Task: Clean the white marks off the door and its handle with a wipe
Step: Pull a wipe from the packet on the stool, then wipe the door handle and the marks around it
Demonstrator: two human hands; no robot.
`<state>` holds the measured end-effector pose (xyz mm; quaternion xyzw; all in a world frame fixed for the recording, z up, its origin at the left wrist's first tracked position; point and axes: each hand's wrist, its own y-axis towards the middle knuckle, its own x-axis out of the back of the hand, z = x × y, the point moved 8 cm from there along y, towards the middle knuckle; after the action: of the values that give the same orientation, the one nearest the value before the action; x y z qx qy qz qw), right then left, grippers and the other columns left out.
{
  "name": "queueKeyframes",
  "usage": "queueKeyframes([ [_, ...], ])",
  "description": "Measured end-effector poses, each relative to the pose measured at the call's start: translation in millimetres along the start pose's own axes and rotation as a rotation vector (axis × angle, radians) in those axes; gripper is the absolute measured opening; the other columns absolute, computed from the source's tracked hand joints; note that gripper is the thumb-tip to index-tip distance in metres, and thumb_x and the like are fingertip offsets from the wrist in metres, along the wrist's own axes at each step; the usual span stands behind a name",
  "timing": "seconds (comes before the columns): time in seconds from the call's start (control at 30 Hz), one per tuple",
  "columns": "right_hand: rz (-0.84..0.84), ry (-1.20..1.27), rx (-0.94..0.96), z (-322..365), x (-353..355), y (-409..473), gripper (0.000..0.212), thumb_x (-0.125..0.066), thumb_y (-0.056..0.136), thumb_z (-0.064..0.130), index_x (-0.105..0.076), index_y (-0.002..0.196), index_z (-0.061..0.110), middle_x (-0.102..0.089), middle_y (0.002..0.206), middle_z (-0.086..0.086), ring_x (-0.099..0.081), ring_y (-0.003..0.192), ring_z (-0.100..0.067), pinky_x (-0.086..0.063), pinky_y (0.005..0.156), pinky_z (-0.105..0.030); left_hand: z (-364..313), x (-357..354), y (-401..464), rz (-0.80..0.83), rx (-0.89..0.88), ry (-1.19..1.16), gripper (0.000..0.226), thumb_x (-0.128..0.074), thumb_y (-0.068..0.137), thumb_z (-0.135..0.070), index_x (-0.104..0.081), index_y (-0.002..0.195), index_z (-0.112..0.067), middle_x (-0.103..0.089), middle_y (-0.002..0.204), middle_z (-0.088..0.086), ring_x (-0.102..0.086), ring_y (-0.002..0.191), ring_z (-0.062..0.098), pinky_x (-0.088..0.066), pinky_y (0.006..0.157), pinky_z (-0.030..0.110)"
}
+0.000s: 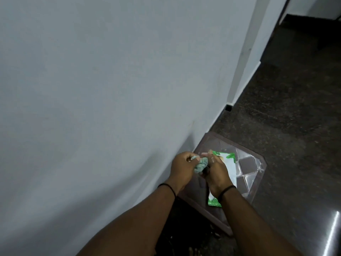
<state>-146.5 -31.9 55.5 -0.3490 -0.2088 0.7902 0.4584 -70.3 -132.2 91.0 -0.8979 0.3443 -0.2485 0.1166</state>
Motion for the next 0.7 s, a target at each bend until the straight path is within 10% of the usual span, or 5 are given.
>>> queueKeyframes([
  [0.47, 0.382, -0.748, 0.508, 22, -172, -163, 0.019, -0.055, 0.098, 0.016, -0.064, 0.082, 0.011, -0.067, 0.078, -0.004, -0.057, 0.072, -0.015, -0.048, 0.067, -0.035, -48, 204, -130, -0.556, 0.044, -0.462, 0.021, -0.042, 0.094, -0.01, -0.062, 0.087, -0.006, -0.064, 0.081, 0.007, -0.057, 0.071, 0.02, -0.051, 0.063, 0.035],
  [0.7, 0.532, -0.327, 0.443, 11, -232, -323, 0.023, -0.043, 0.102, 0.009, -0.062, 0.089, 0.005, -0.07, 0.085, -0.014, -0.066, 0.076, -0.024, -0.054, 0.065, -0.034, -88, 307, -280, -0.812, -0.28, -0.297, 0.02, -0.043, 0.1, -0.024, -0.055, 0.084, -0.017, -0.059, 0.075, -0.008, -0.056, 0.07, 0.011, -0.047, 0.062, 0.027],
])
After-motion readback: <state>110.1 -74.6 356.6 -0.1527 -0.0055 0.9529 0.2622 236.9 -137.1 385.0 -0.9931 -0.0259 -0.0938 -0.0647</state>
